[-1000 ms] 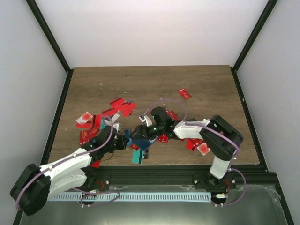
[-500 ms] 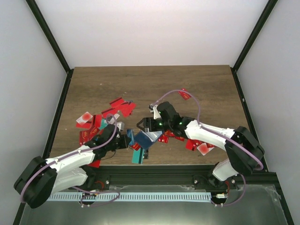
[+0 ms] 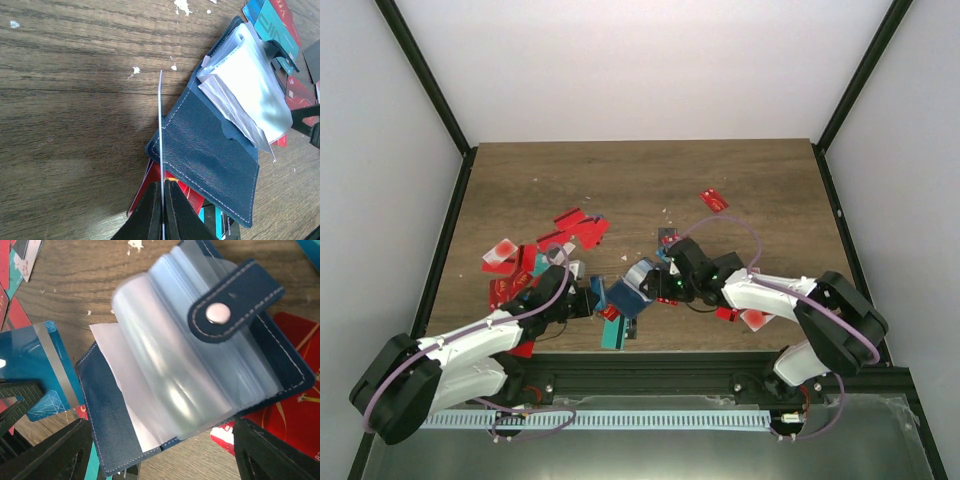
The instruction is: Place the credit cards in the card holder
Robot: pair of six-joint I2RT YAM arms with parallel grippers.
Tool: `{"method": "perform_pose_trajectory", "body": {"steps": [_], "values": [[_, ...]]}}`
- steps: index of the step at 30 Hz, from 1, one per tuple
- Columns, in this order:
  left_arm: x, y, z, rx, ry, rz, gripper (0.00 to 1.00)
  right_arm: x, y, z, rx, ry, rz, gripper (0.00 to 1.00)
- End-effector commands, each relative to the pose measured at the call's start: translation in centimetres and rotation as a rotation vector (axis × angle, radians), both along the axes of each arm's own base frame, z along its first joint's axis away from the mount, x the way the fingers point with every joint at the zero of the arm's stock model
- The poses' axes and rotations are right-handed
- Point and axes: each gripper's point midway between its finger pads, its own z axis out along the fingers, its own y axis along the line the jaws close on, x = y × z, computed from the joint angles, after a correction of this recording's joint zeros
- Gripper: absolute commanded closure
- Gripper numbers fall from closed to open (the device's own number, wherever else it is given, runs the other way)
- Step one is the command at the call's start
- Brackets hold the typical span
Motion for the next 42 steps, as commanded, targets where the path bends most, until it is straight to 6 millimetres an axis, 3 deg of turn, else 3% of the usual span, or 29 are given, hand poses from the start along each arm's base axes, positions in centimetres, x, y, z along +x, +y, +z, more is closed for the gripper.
{"method": "perform_pose_trajectory", "body": {"steps": [1, 19, 24, 28, 42], "values": [[-0.3, 0.4, -0.4, 0.017, 0.001, -0.009, 0.96, -0.4, 0.8, 0.9, 0.107, 0.036, -0.016, 0.21], [-0.4, 0.2, -0.4, 0.007, 0.001, -0.017, 0.96, 0.5, 2.4, 1.3, 0.153, 0.024, 0.015, 0.21], [-0.3, 0.1, -0.3, 0.004, 0.0, -0.018, 0.96, 0.4, 3.8, 3.3, 0.25, -0.039, 0.083, 0.23], [-0.3, 0.1, -0.3, 0.006, 0.0, -0.017, 0.96, 0.3, 4.2, 3.8, 0.276, -0.067, 0.117, 0.24], [0.3, -0.1, 1.1, 0.002, -0.02, -0.008, 0.96, -1.6, 5.5, 0.0, 0.348, 0.009, 0.22, 0.27]]}}
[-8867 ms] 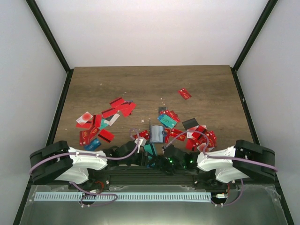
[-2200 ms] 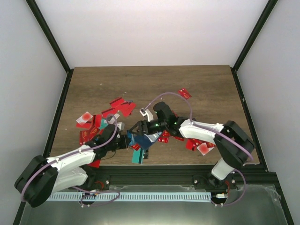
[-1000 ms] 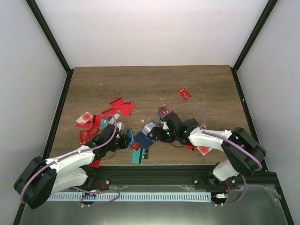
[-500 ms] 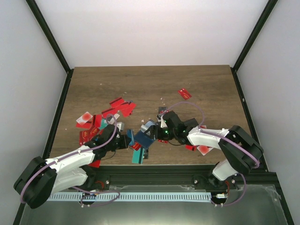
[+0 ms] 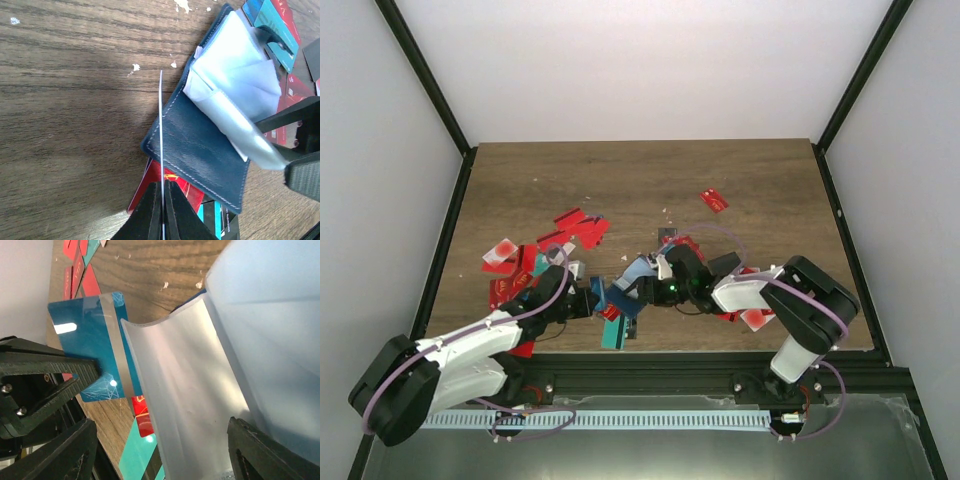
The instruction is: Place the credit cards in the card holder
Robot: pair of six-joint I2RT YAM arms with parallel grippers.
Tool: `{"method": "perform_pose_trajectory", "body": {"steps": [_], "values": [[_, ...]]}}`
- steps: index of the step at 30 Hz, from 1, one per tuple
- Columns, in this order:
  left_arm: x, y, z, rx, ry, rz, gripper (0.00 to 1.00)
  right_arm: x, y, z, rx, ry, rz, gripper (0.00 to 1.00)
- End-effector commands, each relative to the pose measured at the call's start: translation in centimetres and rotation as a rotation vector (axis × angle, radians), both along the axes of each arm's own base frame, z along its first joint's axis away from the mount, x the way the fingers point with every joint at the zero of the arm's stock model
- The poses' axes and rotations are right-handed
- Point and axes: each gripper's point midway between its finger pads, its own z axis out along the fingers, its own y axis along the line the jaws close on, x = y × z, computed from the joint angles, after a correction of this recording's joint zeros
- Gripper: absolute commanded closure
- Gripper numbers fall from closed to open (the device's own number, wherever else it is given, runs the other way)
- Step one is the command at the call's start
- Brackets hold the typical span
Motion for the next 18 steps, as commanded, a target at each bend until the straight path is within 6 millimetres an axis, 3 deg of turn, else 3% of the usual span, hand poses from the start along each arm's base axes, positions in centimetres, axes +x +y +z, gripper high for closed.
{"method": "perform_pose_trajectory", "body": {"steps": [1, 7, 13, 18], "values": [[0.5, -0.1, 1.2, 0.001, -0.025, -0.005, 0.96, -0.2, 0.8, 0.4, 0.069, -0.02, 0.047, 0.27], [1.3, 0.1, 4.2, 0.019, -0.077, 0.002, 0.96, -0.9, 0.4, -1.1, 0.054, 0.005, 0.052, 0.31], [2.3, -0.6, 9.0, -0.097, -0.145, 0.055, 0.96, -1.4, -0.5, -2.9, 0.012, 0.028, 0.034, 0.52], [3.8, -2.8, 9.4, -0.15, -0.136, 0.031, 0.96, -1.8, -0.5, -3.5, 0.018, 0.041, 0.047, 0.67]]}}
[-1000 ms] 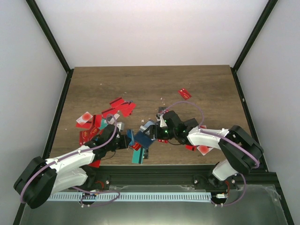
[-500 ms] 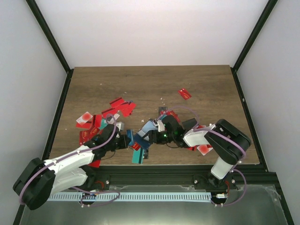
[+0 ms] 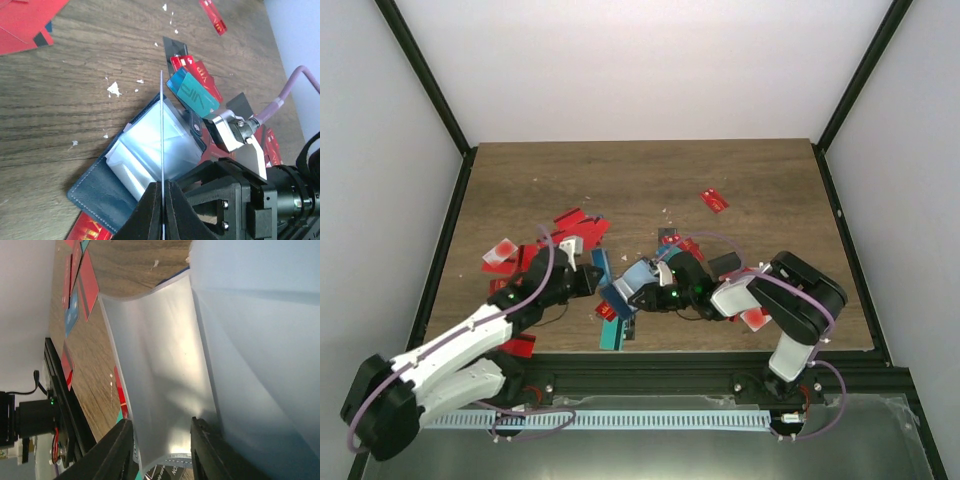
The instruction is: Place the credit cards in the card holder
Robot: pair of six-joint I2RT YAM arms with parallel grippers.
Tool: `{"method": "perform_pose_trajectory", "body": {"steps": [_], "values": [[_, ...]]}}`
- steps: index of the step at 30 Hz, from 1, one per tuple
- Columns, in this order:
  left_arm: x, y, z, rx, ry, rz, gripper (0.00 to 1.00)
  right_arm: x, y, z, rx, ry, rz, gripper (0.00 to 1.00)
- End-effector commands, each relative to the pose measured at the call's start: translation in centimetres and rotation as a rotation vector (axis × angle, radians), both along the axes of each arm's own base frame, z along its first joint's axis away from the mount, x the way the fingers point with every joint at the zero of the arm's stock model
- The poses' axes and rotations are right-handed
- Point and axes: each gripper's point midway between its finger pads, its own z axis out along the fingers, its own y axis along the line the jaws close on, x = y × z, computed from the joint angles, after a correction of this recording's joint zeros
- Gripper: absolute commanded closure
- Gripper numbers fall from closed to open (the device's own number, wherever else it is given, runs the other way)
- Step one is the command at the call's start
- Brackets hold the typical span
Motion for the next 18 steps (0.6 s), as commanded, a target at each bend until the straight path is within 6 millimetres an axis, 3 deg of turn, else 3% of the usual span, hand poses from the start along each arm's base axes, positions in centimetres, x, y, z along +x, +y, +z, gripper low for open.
{"method": "perform_pose_trajectory", "body": {"steps": [1, 8, 13, 18], "values": [[1.4, -2.3, 0.2, -0.056, 0.029, -0.031, 0.96, -0.5, -0.5, -1.6, -0.021, 0.026, 0.007, 0.69], [2.9, -5.0, -2.4, -0.077, 0.104, -0.075, 0.96, -0.8, -0.3, -1.9, -0.019, 0.032, 0.024, 0.75], [2.0, -6.4, -3.9, -0.13, 0.176, -0.134, 0.96, -0.9, -0.4, -2.1, -0.025, 0.034, 0.028, 0.75], [0.5, -5.9, -5.6, -0.128, 0.251, -0.14, 0.96, -1.0, -0.5, -2.1, -0.026, 0.039, 0.029, 0.74]]}}
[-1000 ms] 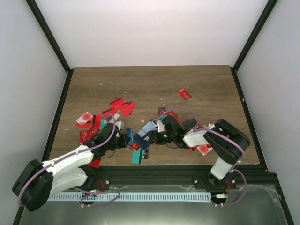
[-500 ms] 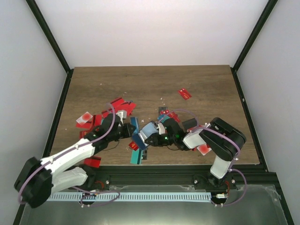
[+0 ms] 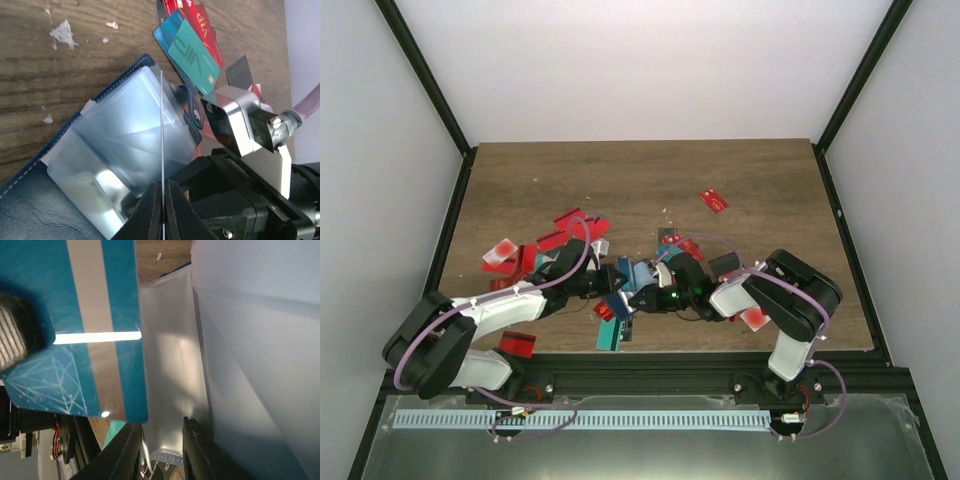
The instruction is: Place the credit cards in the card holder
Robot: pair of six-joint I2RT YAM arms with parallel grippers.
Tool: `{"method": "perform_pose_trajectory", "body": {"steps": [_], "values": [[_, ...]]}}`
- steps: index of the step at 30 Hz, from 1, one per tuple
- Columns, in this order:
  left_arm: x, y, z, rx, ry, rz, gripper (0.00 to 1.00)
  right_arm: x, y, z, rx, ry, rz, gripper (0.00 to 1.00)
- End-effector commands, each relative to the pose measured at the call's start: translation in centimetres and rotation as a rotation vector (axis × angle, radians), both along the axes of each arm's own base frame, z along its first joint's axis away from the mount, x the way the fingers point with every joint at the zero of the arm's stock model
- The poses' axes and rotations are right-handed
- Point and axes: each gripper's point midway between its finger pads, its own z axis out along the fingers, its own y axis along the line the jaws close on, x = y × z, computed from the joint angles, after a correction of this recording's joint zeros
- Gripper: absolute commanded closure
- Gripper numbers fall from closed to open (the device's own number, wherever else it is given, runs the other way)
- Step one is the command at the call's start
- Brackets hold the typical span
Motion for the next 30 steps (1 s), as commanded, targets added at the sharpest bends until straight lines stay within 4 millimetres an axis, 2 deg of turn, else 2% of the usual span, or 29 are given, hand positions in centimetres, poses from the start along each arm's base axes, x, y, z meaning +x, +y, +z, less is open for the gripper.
{"method": "perform_pose_trajectory", "body": {"steps": [1, 5, 11, 14, 20, 22, 25, 28, 30], "values": [[-1.1, -0.2, -0.4, -0.042, 0.045, -0.023, 0.96, -0.6, -0.7, -1.5, -0.042, 0.03, 0.008, 0.75], [-1.9, 0.2, -2.2, -0.018, 0.083, -0.037, 0.96, -0.9, -0.7, -1.5, -0.038, 0.023, 0.02, 0.73], [-2.4, -0.6, -3.9, -0.064, 0.131, -0.069, 0.96, -1.2, -0.9, -0.9, -0.057, -0.017, 0.07, 0.66], [-2.5, -0.4, -4.8, -0.044, 0.14, -0.07, 0.96, -1.4, -0.9, 0.4, -0.053, -0.045, 0.094, 0.63], [-2.9, 0.6, -5.9, 0.015, 0.128, -0.072, 0.96, -1.2, -0.5, 5.2, -0.037, -0.106, 0.155, 0.51], [-3.1, 0.8, -6.1, 0.024, 0.119, -0.083, 0.96, -0.3, -1.0, 6.5, -0.065, -0.132, 0.139, 0.47], [-3.4, 1.1, -6.2, 0.042, 0.106, -0.098, 0.96, 2.5, -2.3, 8.1, -0.156, -0.21, 0.054, 0.35], [-3.5, 1.2, -6.0, 0.049, 0.092, -0.114, 0.96, 5.1, -4.2, 7.8, -0.317, -0.293, -0.041, 0.23], [-3.6, 1.2, -6.0, 0.052, 0.087, -0.122, 0.96, 6.4, -5.2, 7.1, -0.411, -0.321, -0.073, 0.2]]}}
